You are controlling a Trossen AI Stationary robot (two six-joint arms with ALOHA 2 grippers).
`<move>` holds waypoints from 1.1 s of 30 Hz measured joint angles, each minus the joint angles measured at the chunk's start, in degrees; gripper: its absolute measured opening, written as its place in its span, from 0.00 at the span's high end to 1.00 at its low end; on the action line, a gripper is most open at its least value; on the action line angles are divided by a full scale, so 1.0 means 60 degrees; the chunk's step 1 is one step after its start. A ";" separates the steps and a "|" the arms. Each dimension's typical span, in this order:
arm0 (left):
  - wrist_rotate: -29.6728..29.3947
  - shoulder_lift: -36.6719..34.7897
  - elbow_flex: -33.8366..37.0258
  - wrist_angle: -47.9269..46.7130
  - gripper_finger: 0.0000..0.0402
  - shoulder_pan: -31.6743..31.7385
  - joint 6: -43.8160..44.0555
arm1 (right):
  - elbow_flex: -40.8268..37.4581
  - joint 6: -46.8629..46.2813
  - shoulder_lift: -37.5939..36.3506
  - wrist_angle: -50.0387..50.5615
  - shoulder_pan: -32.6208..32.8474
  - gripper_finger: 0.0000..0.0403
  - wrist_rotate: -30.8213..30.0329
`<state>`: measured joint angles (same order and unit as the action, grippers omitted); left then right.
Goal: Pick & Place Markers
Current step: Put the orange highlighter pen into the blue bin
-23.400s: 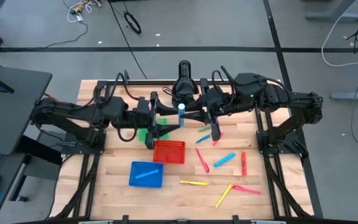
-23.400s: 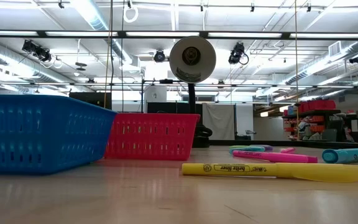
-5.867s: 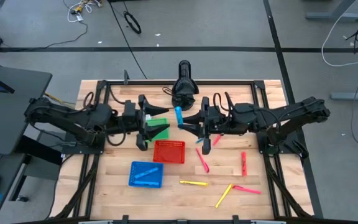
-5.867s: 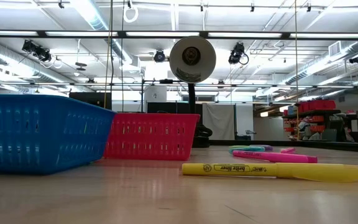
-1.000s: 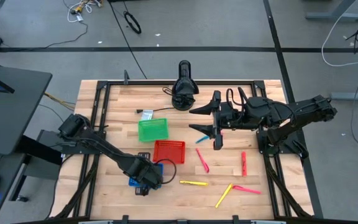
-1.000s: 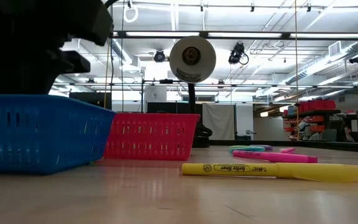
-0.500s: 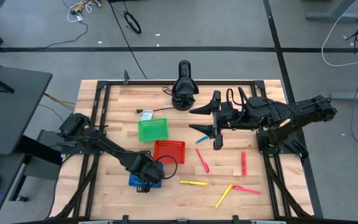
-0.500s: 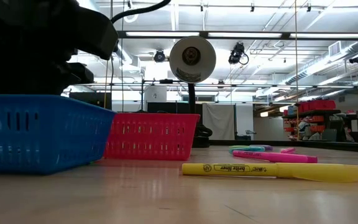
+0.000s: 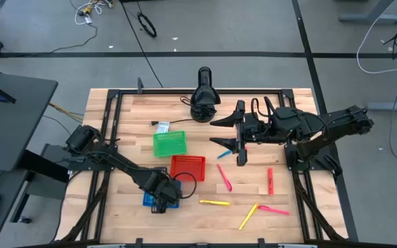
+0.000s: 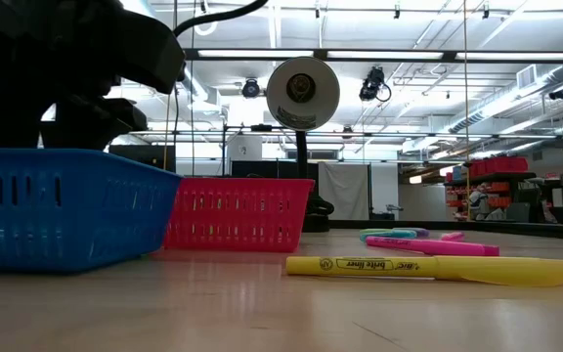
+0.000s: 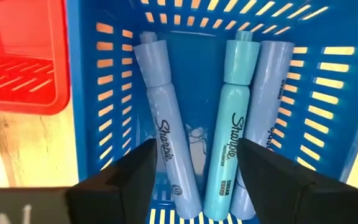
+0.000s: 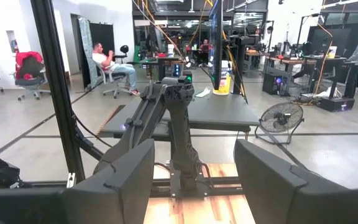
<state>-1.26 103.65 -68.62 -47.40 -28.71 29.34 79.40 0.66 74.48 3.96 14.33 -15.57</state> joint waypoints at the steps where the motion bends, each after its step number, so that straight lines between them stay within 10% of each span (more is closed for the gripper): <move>1: 0.0003 -0.0020 0.0000 -0.0006 0.43 -0.0003 0.0011 | 0.0000 0.0000 0.0000 0.0002 0.0000 0.45 0.0000; 16: -0.2674 -0.2631 0.0007 0.1035 0.45 0.0090 0.0415 | 0.0000 -0.0007 -0.0004 0.0141 0.0000 0.45 0.0000; 33: -0.4541 -0.5067 0.0004 0.6237 0.45 0.1568 -0.1544 | 0.0000 -0.0433 -0.0004 0.0510 0.0000 0.45 0.0006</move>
<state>-28.51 73.25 -68.60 -9.97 -19.30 20.08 79.40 -1.94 74.46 7.02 14.33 -15.54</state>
